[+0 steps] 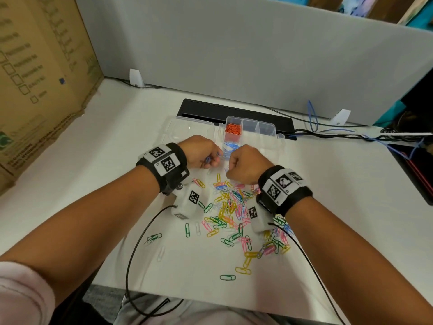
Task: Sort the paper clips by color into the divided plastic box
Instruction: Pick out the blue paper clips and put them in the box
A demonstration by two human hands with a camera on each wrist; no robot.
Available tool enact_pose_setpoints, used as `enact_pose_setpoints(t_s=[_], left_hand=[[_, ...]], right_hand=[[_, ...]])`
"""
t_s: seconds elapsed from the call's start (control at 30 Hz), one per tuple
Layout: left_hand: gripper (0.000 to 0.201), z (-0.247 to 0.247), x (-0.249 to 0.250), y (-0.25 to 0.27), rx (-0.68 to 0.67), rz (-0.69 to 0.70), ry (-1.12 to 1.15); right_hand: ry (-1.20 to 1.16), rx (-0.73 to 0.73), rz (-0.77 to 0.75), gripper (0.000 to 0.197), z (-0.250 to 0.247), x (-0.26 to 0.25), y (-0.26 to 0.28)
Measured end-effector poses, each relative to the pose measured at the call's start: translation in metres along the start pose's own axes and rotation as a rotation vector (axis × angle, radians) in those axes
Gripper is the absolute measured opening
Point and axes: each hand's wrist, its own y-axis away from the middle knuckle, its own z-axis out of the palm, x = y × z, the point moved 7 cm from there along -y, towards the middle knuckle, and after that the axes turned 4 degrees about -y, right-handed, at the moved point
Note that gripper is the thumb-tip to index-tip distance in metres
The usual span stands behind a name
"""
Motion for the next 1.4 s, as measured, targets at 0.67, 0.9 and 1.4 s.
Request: enact_pose_setpoints(t_s=[0.67,0.9,1.4], left_hand=[[0.012,0.028,-0.007,0.016,-0.151,0.188,-0.619],[0.024,0.038,-0.012,0.008,-0.094,0.178,-0.915],[0.008,0.019,-0.012,0.016,-0.235,-0.051,0.260]], right_hand=[[0.168,0.148,0.108,0.028,-0.001,0.016,-0.025],[0.248,0.074,0.096,0.018,0.007,0.006,-0.025],[-0.540,0.145,0.014,0.009,-0.035,-0.009,0.021]])
